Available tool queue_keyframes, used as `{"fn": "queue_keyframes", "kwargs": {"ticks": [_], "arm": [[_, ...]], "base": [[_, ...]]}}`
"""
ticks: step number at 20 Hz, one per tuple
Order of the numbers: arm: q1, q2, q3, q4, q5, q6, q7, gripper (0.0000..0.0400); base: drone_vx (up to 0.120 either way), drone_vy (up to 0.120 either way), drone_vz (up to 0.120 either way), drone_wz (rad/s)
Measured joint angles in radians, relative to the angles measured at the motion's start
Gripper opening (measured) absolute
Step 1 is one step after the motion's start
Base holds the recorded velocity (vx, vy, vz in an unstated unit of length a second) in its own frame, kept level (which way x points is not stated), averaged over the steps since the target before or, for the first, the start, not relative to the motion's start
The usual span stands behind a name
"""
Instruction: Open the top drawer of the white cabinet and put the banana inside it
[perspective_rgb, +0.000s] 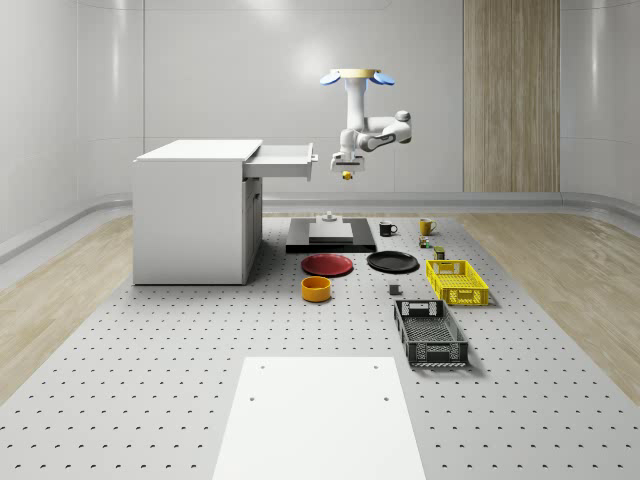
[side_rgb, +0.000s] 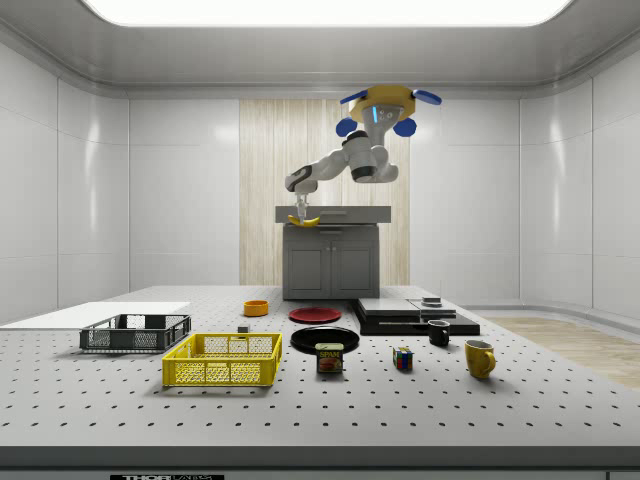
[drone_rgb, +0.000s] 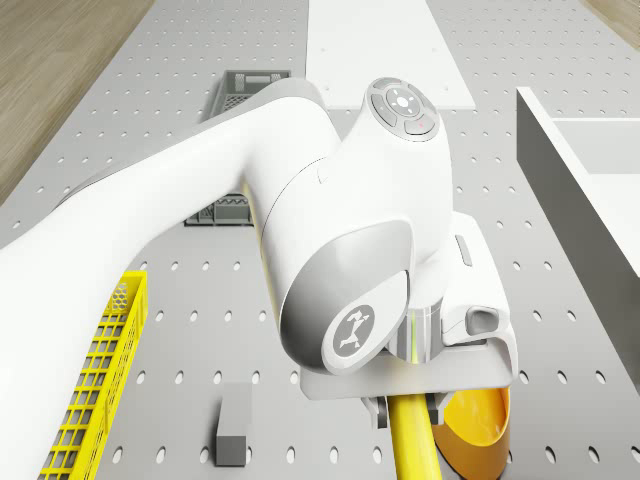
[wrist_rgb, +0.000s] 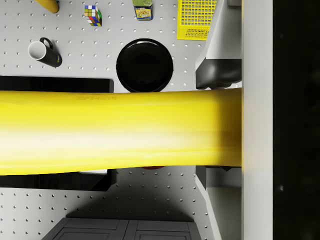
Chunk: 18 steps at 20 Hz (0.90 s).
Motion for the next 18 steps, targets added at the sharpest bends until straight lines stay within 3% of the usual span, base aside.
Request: {"fn": "queue_keyframes", "kwargs": {"ticks": [14, 18], "arm": [[0.0, -0.001, 0.0, 0.0, 0.0, 0.001, 0.0, 0.0193], [0.0, -0.001, 0.0, 0.0, -0.001, 0.001, 0.0, 0.0193]], "base": [[-0.12, -0.014, 0.12, 0.0], [-0.11, -0.11, 0.12, 0.0]]}}
